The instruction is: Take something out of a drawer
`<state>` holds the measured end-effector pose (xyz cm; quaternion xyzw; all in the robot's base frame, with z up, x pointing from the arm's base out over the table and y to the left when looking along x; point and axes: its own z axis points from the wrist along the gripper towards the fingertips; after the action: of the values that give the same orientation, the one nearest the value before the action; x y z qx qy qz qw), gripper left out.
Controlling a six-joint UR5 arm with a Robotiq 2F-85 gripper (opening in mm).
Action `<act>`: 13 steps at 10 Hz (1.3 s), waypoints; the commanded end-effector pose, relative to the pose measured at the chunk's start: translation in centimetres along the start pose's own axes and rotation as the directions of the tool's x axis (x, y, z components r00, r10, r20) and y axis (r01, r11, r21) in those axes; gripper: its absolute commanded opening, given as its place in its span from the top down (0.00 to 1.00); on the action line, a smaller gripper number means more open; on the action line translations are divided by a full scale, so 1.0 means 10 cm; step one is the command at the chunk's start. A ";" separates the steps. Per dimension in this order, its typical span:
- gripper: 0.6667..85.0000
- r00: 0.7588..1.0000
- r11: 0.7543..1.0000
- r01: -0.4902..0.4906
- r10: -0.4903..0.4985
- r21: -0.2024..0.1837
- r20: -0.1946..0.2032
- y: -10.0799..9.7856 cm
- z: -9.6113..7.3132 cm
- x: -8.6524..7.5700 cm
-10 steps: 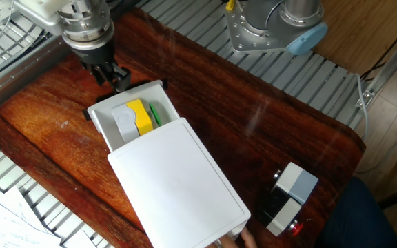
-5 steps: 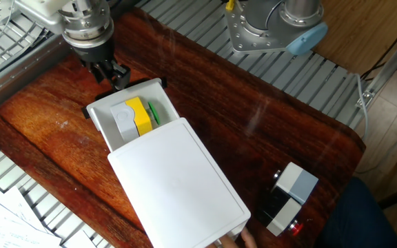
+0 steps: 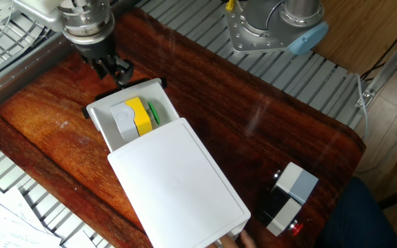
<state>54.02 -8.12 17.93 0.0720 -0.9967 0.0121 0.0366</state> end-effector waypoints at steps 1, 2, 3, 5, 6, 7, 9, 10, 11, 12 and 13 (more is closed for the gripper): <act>0.42 0.980 0.980 0.198 -0.198 0.014 0.005 0.08 -0.27 -0.05; 0.41 0.956 0.956 0.291 -0.291 0.041 0.019 0.11 -0.38 -0.14; 0.36 0.926 0.926 0.372 -0.375 0.065 0.035 0.16 -0.49 -0.24; 0.14 0.807 0.810 0.584 -0.586 0.052 0.076 0.48 -0.57 -0.43; 0.09 0.759 0.761 0.649 -0.649 0.007 0.048 0.61 -0.53 -0.33; 0.08 0.716 0.717 0.696 -0.696 0.017 0.051 0.68 -0.48 -0.38; 0.09 0.671 0.672 0.740 -0.740 0.018 0.046 0.83 -0.35 -0.40; 0.09 0.654 0.655 0.756 -0.755 0.007 0.036 0.86 -0.29 -0.39; 0.09 0.634 0.635 0.772 -0.772 0.016 0.046 0.88 -0.23 -0.45; 0.09 0.622 0.624 0.781 -0.781 0.024 0.060 0.90 -0.18 -0.51; 0.09 0.614 0.617 0.787 -0.786 0.023 0.073 0.92 -0.16 -0.54</act>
<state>57.45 0.46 19.95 0.4723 -0.8813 -0.0028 0.0140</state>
